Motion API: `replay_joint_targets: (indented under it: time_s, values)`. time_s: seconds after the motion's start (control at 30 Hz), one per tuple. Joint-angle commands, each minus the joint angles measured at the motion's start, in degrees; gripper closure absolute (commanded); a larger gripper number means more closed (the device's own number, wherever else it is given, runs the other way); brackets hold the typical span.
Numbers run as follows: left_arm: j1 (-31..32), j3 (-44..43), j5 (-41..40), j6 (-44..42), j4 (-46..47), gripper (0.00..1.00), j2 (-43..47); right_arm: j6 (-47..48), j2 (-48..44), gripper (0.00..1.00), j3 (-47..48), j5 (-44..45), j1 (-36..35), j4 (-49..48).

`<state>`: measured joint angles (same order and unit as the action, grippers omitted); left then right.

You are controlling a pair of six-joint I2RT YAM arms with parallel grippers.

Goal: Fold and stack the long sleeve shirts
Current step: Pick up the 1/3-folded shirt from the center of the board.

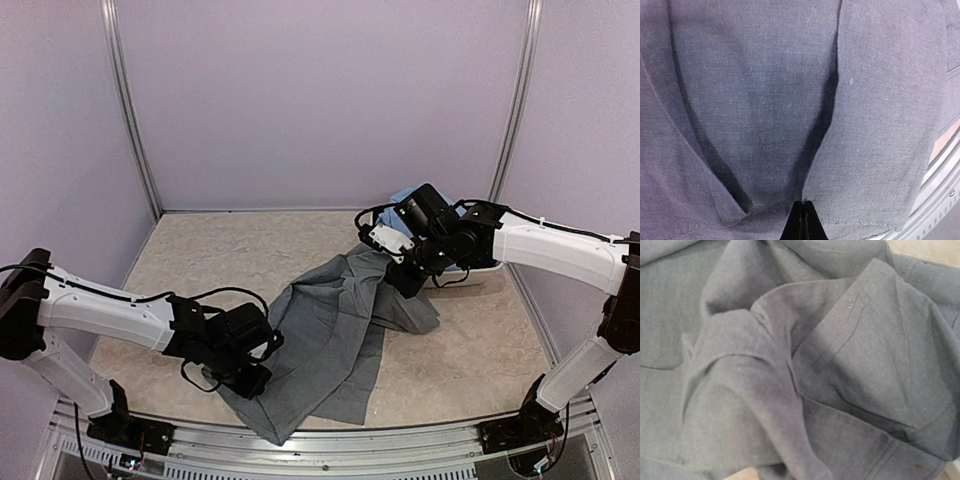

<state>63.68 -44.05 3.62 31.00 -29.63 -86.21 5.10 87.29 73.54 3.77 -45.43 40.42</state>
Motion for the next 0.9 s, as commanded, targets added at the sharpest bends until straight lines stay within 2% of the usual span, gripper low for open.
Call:
replay_joint_targets:
  time_s: [0.0, 0.2, 0.37, 0.57, 0.73, 0.87]
  values:
    - [0.4, -4.9, -3.3, 0.1, -5.7, 1.0, 3.3, 0.1, 0.1, 1.0, 1.2, 2.0, 0.6, 1.3]
    - [0.8, -13.4, -17.0, 2.2, -15.8, 1.0, 9.2, -1.2, -2.3, 1.0, 3.9, 9.5, 0.5, 3.7]
    - [-3.3, -23.1, -28.1, 2.0, -21.4, 1.0, 17.6, -0.2, -6.8, 1.0, 6.7, 17.1, 0.5, 3.0]
    - [-6.8, -33.2, -38.7, -0.4, -23.3, 1.0, 21.3, 3.3, -10.4, 1.0, 11.9, 25.4, -2.0, 2.0]
    - [-8.2, -40.3, -46.9, -2.0, -24.7, 1.0, 23.4, 6.9, -9.3, 1.0, 18.7, 32.1, -5.8, 5.8]
    - [-8.2, -46.2, -52.3, -4.0, -25.0, 1.0, 25.2, 9.3, -7.0, 1.0, 23.3, 42.7, -10.0, 10.0]
